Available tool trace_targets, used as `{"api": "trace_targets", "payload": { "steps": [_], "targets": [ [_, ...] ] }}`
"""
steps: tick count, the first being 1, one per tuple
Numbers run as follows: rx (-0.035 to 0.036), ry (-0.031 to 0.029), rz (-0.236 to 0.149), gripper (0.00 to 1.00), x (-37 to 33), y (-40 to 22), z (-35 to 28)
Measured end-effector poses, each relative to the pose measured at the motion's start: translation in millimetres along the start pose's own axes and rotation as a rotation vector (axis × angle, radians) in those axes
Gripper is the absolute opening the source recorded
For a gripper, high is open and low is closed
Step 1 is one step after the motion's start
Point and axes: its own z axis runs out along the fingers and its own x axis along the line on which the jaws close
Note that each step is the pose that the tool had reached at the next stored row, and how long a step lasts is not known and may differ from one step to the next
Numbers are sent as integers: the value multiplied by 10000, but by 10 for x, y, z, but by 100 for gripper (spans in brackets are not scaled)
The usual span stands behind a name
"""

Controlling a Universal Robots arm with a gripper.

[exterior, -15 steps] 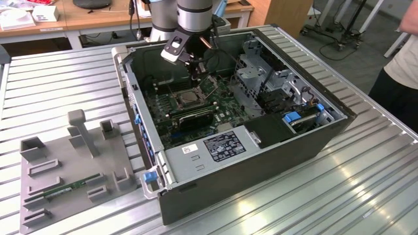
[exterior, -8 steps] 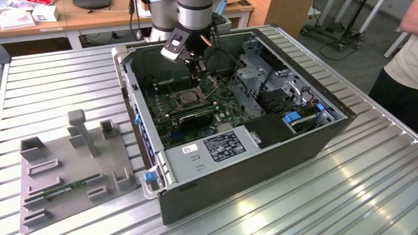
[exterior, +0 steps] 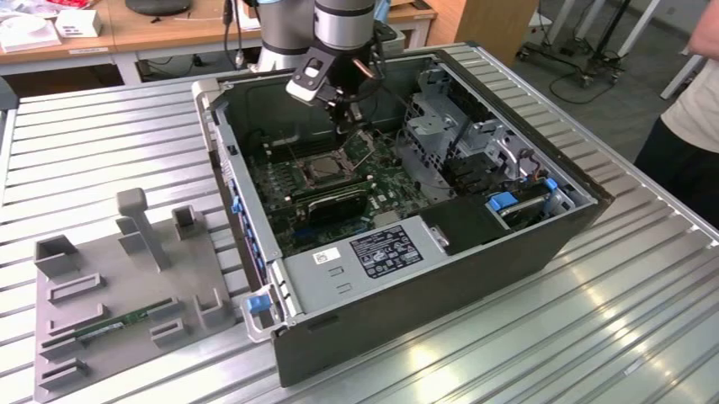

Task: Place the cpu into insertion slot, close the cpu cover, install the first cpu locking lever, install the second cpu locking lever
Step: 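Close the cpu cover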

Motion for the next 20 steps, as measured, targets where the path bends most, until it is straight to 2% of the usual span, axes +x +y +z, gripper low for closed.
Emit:
{"api": "trace_targets", "payload": {
  "steps": [14,20],
  "targets": [
    [1,-1,0,11,-2,428,28],
    [0,0,0,11,-2,593,40]
  ]
}}
